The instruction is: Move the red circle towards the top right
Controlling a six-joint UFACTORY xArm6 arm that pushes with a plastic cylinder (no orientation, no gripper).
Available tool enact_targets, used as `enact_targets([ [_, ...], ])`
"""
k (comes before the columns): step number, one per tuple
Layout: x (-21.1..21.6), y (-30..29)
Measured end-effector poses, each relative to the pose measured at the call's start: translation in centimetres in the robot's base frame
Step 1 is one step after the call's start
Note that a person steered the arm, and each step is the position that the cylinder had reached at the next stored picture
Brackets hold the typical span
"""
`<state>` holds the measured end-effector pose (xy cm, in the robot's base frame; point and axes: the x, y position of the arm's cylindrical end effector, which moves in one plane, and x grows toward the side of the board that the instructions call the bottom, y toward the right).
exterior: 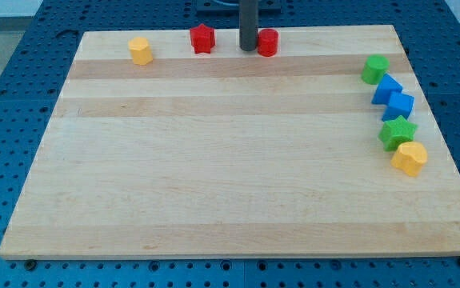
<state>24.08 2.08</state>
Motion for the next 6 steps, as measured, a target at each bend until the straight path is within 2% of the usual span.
enact_targets([
  [4, -1.1, 1.3],
  [6, -2.4, 4.2],
])
